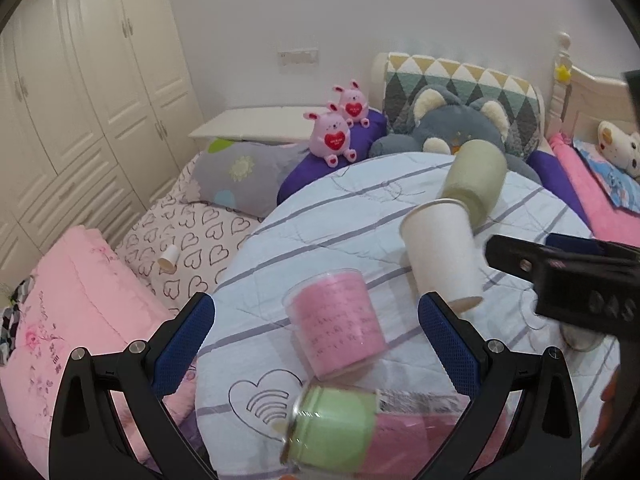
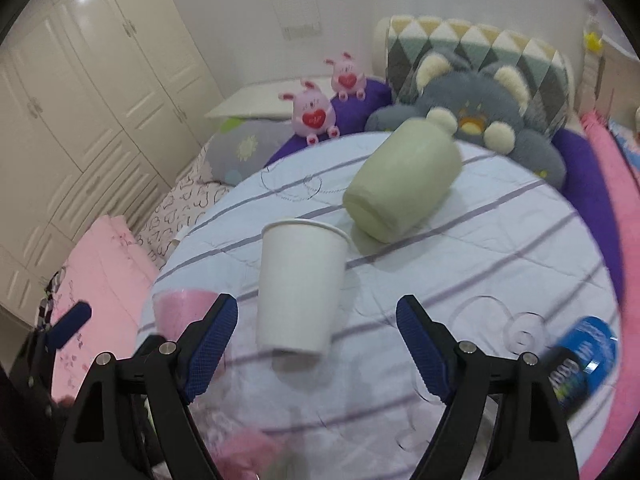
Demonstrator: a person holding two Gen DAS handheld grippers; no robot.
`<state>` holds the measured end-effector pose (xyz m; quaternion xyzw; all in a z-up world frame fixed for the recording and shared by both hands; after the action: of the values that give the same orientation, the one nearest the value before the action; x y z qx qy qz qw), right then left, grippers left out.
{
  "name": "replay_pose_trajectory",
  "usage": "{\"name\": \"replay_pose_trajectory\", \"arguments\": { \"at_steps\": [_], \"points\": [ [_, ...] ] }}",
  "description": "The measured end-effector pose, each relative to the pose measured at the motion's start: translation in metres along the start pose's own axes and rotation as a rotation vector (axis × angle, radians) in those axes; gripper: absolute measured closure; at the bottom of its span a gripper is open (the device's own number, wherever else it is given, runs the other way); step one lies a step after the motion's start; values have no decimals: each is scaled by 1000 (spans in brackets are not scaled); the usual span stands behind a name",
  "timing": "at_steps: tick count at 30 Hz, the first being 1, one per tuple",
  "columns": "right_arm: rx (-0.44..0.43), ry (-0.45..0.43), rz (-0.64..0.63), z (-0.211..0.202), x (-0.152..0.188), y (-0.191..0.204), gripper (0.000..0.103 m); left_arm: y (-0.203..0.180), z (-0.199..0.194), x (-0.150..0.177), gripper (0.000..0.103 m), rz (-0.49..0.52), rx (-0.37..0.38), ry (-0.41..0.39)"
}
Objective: Flip cup upright
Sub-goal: 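Rotate the white cup rim-up and set it on the quilt, open right gripper, then grasp the upright white cup with the left gripper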
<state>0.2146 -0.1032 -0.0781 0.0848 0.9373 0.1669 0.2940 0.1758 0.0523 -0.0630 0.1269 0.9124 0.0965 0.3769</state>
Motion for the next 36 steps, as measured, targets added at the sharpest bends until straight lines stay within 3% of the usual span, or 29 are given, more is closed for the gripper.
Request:
{"name": "replay_pose_trajectory", "arguments": {
  "at_steps": [6,11,19,29,33,36],
  "points": [
    [25,-95,-63,-39,8,-7,20,-16,-27,-4,0,12,-7,-35],
    [42,-188,-103,-77,20,-19,20,-35,-45,-4,0,29,32,-41],
    [65,-260,-94,-102,23,-40,20,-61,-60,-7,0,44,27,-52],
    [46,-274,-80,-106,25,-58,20,-83,-58,-20,0,85,25,-50],
    [44,-273,-78,-101,24,-64,20,-90,-46,-28,0,89,72,-23],
    [38,-267,-78,-96,21,-68,20,-94,-38,-32,0,85,66,-13]
  ]
}}
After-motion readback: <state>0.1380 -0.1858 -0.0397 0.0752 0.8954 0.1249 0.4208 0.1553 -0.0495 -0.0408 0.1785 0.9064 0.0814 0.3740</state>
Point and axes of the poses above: each gripper's, at about its wrist camera, not at the fingertips, and z roughly the way its jaws point, y to its left, x to its underside, the point moved 3 cm from there along z, roughly the way its jaws point, and after that the axes turned 12 degrees about z, right-handed, at the moved point
